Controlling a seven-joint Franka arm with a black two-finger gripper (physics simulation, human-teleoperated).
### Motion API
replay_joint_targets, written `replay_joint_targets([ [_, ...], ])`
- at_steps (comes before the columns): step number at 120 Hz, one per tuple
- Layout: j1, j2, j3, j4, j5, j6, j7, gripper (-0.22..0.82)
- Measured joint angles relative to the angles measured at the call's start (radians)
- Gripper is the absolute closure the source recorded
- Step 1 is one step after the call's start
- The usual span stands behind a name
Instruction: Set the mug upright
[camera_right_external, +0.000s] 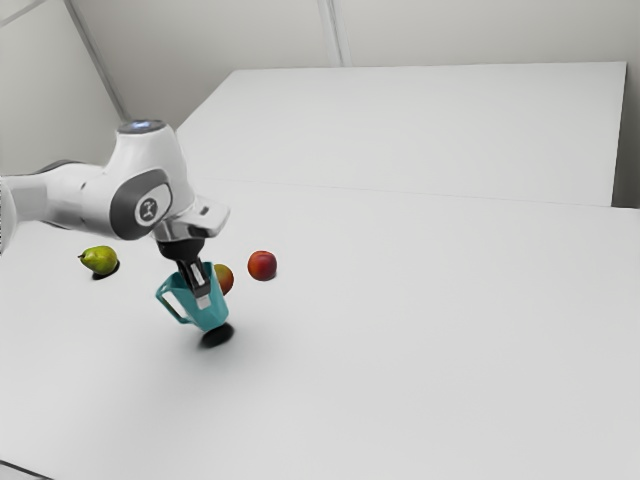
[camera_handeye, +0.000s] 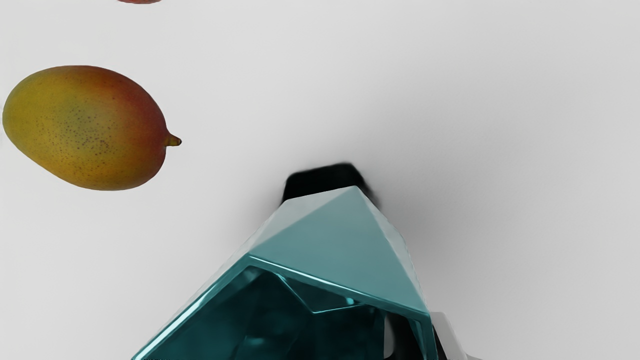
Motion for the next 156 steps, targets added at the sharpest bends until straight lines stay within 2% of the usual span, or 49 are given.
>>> replay_joint_targets([
  [28,-0.053,0.001,-0.011,-0.036,0.053,0.087,-0.148,0.78],
  [65,-0.133,0.081,-0.016,-0.014,0.062,0.186,-0.298,0.78],
  [96,-0.172,0.187,-0.015,0.068,0.074,0.206,-0.384,0.78],
  [127,-0.18,0.226,-0.017,0.101,0.093,0.208,-0.44,0.78],
  [140,-0.179,0.234,-0.017,0.102,0.091,0.208,-0.455,0.73],
  [156,-0.178,0.235,-0.017,0.102,0.085,0.203,-0.47,0.59],
])
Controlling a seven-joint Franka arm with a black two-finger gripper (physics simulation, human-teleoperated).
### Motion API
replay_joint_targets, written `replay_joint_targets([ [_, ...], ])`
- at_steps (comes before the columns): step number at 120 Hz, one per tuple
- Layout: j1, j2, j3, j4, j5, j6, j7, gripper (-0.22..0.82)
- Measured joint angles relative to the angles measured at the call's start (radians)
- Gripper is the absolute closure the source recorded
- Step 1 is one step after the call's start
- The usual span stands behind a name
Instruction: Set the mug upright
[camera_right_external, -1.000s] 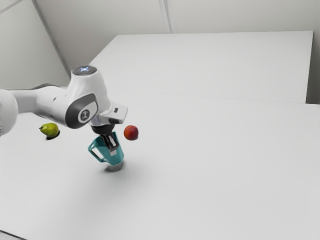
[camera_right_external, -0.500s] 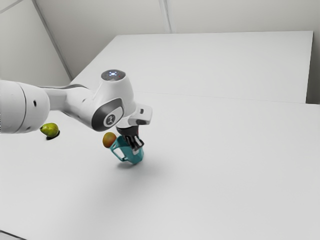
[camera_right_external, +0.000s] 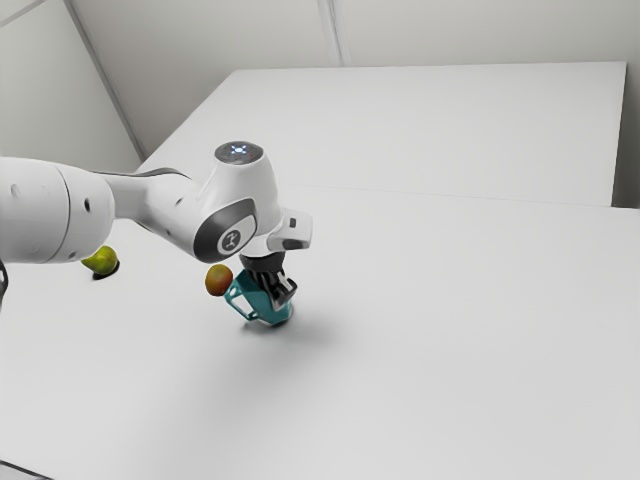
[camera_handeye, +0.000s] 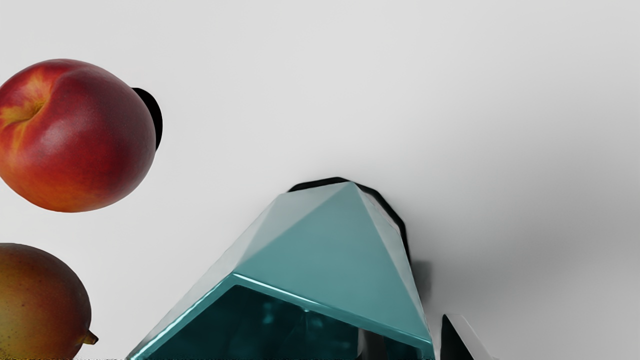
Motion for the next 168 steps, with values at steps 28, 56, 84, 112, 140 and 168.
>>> replay_joint_targets([
  [28,-0.001,-0.048,0.0,-0.003,-0.005,-0.024,-0.024,0.41],
  [56,0.007,-0.127,-0.007,-0.007,-0.008,-0.069,-0.043,0.32],
  [84,0.033,-0.033,-0.04,0.248,-0.077,-0.187,-0.055,0.11],
  [112,0.141,-0.068,-0.125,0.369,-0.151,-0.353,-0.043,0.04],
  [140,0.248,-0.066,-0.136,0.561,-0.182,-0.507,0.017,0.01],
  [168,0.203,-0.017,-0.118,0.696,-0.185,-0.62,0.064,0.0],
])
